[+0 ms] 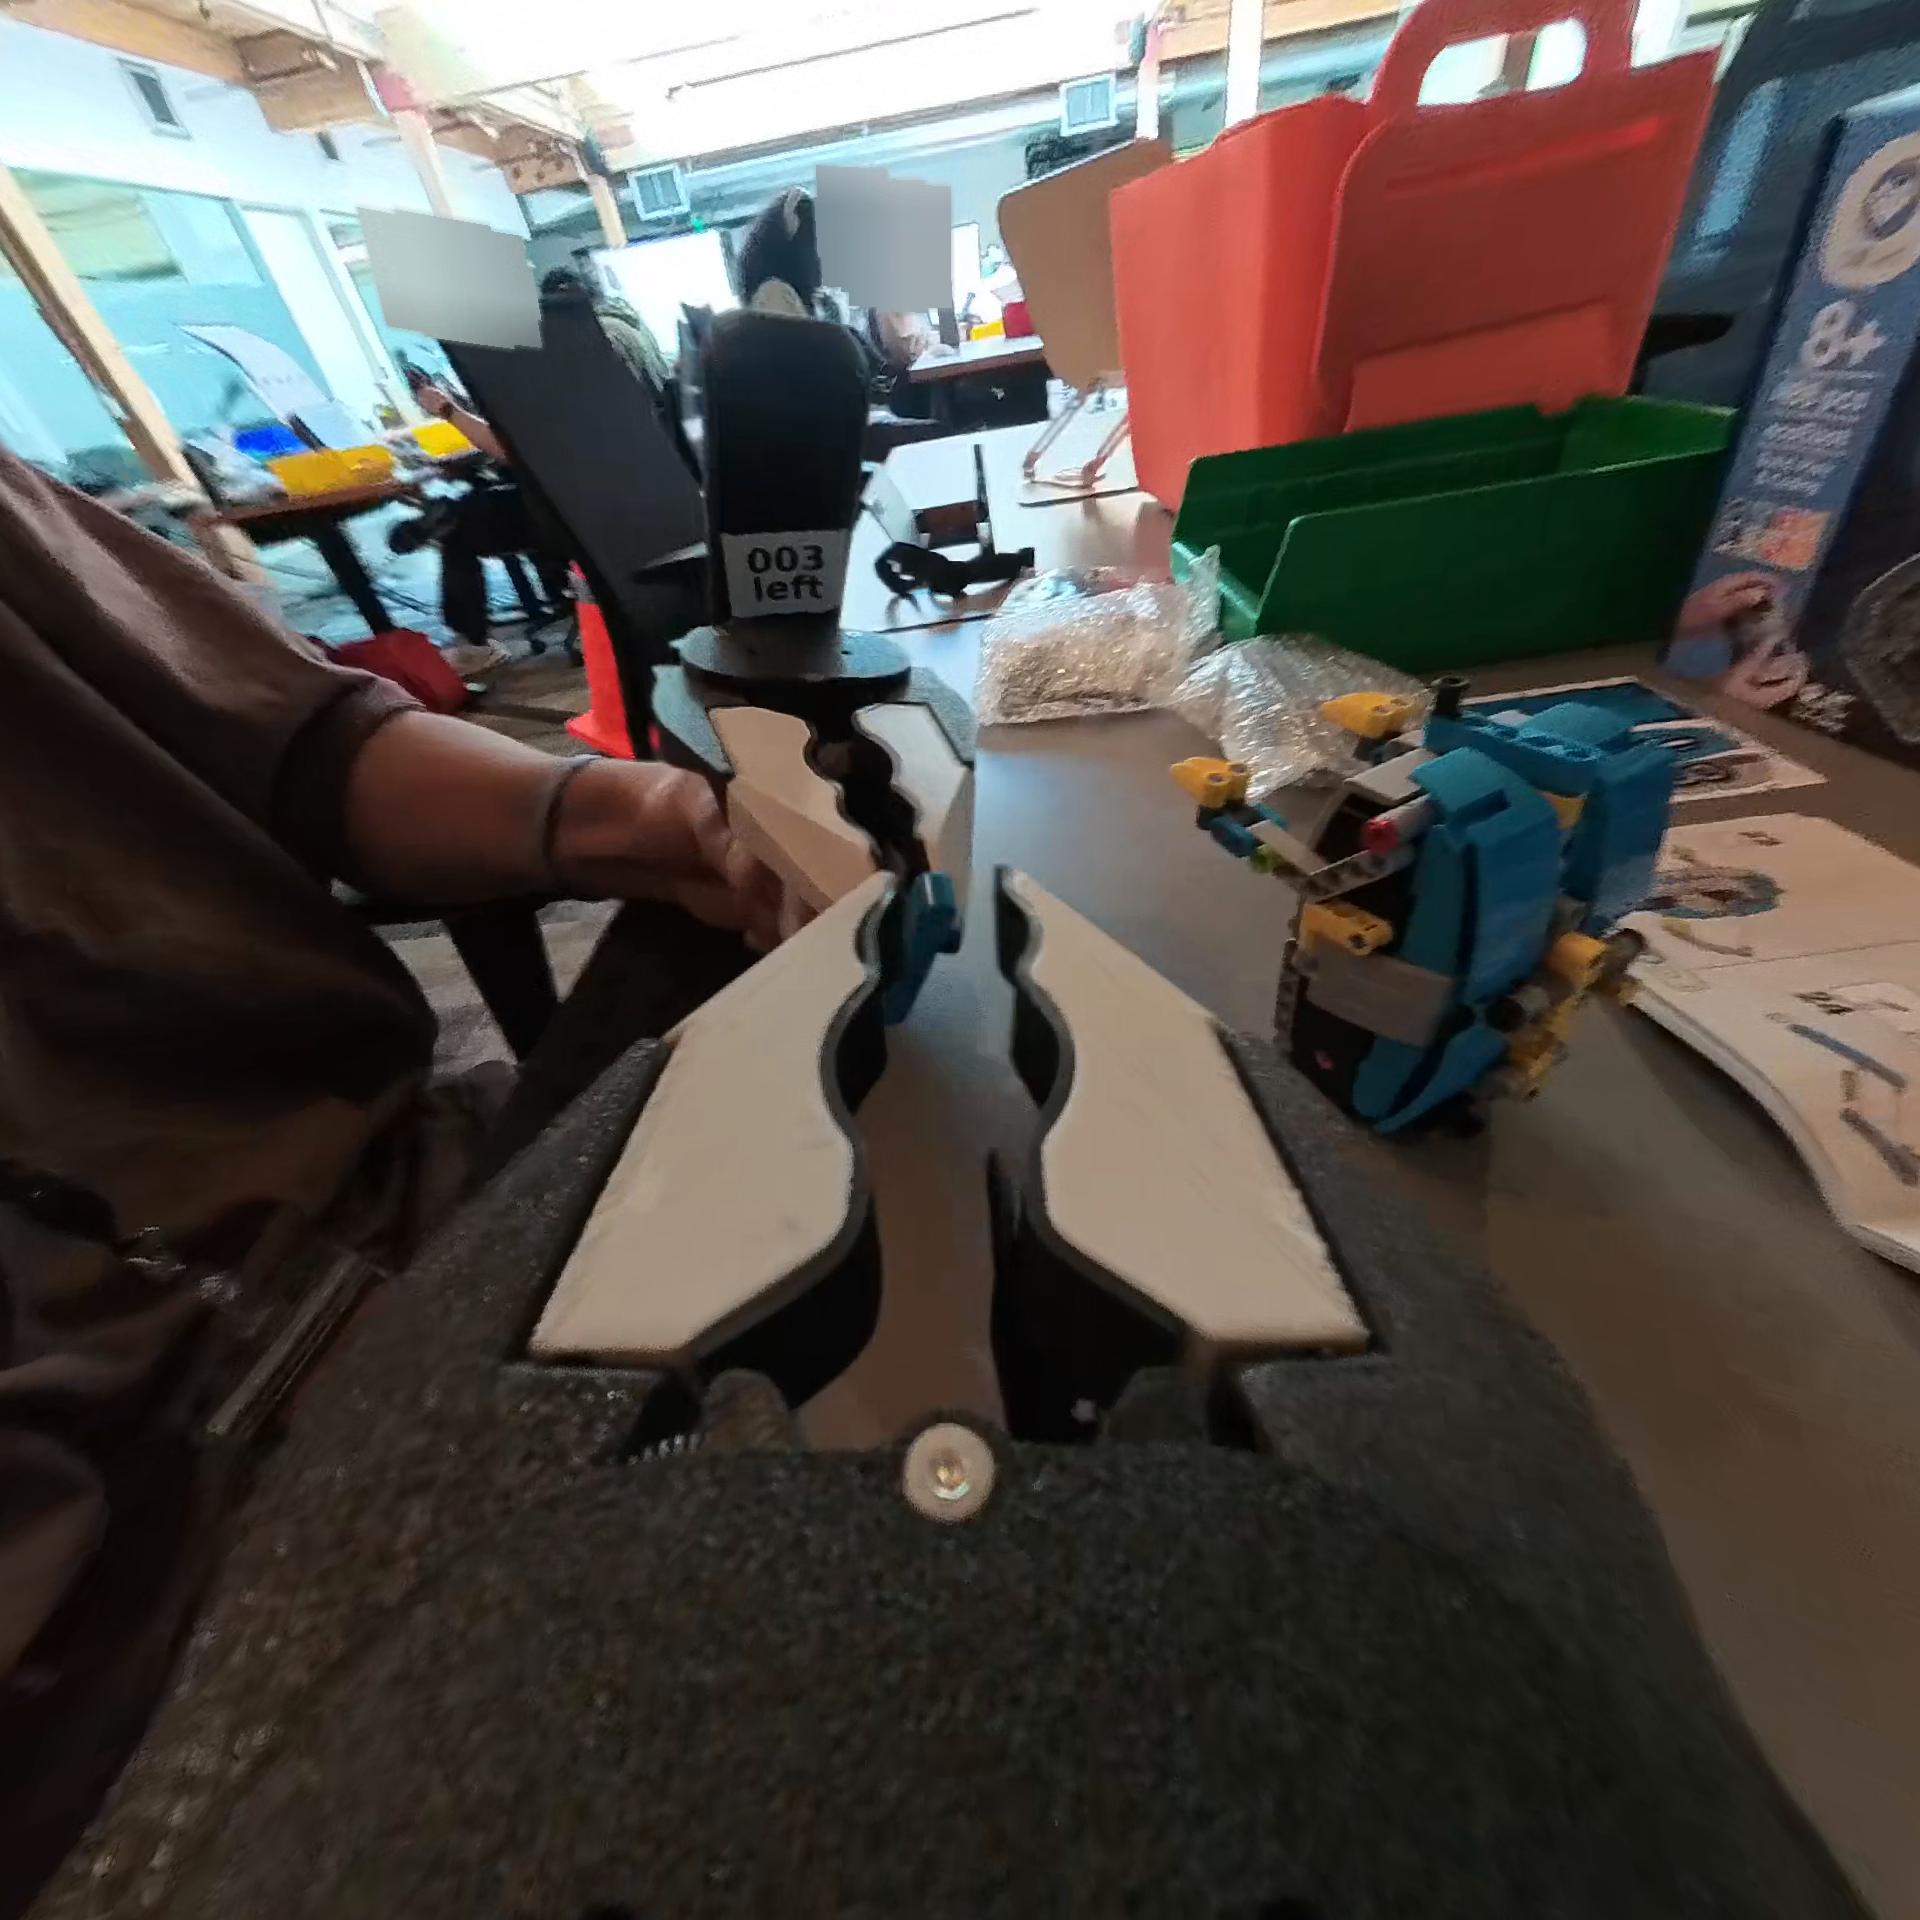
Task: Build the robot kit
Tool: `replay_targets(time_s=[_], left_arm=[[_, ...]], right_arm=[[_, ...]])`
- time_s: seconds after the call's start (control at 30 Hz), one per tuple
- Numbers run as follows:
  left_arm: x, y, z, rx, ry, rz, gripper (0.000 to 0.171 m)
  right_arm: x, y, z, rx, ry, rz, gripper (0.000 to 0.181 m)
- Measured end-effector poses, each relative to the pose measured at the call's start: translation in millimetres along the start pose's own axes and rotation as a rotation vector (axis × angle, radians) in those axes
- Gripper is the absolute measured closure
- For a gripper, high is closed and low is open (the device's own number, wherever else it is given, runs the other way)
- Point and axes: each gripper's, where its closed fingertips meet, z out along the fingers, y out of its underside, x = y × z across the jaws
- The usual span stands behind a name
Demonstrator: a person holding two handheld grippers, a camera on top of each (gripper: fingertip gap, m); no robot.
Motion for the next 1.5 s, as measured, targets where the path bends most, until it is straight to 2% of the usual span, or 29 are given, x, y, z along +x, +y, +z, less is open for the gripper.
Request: replay_targets(time_s=[0.1,0.23,0.37,0.47,0.53,0.87,0.97,1.03,1.1,1.13,1.2,1.23,1.27,1.3,1.37,1.5], left_arm=[[-3.1,-6.6,-4.6,0.049,0.038,-0.085,0.165],[-2.3,-20.9,-13.4,0.146,0.130,-0.210,0.165],[-3.9,-21.6,-14.2,0.152,0.202,-0.323,0.164],[-3.4,-20.7,-12.8,0.144,0.205,-0.320,0.165],[-3.1,-18.5,-11.2,0.129,0.201,-0.316,0.165],[-7.1,-16.9,-9.6,0.116,0.175,-0.309,0.165],[-7.4,-14.4,-8.5,0.096,0.139,-0.264,0.165],[-10.0,-15.3,-10.1,0.100,0.110,-0.236,0.165],[-15.6,-14.2,-12.7,0.093,0.069,-0.201,0.165],[-18.8,-11.2,-13.0,0.072,0.040,-0.168,0.165],[-22.7,0.3,-10.7,-0.005,-0.019,-0.067,0.165],[-23.8,6.6,-8.4,-0.045,-0.041,-0.026,0.165],[-23.1,10.7,-5.9,-0.070,-0.047,-0.006,0.165],[-21.0,12.9,-3.5,-0.082,-0.040,-0.002,0.165],[-19.3,15.5,-1.1,-0.097,-0.029,-0.010,0.165],[-20.4,11.9,-4.0,-0.068,-0.002,-0.076,0.165]], right_arm=[[8.0,4.1,2.6,-0.062,0.180,-0.256,0.127],[9.9,14.8,18.7,-0.244,0.420,-0.664,0.101],[2.0,15.7,32.1,-0.319,0.497,-0.925,0.101],[7.4,13.9,32.9,-0.349,0.551,-0.988,0.106],[10.4,14.6,31.1,-0.358,0.565,-0.997,0.117],[10.2,25.3,28.1,-0.415,0.531,-1.020,0.119],[7.5,29.6,27.7,-0.405,0.482,-0.928,0.118],[8.3,30.4,22.3,-0.387,0.439,-0.786,0.100],[19.2,36.0,6.4,-0.390,0.383,-0.580,0.103],[24.7,52.2,-3.7,-0.445,0.312,-0.425,0.113],[38.2,92.3,-25.3,-0.558,0.198,-0.116,0.104],[40.8,111.1,-34.6,-0.611,0.140,-0.016,0.110],[47.0,125.5,-42.8,-0.681,0.118,0.009,0.118],[53.7,127.3,-45.1,-0.696,0.119,-0.021,0.127],[56.2,113.3,-40.0,-0.623,0.092,-0.108,0.136],[68.6,123.9,-42.6,-0.680,0.054,-0.171,0.134]])
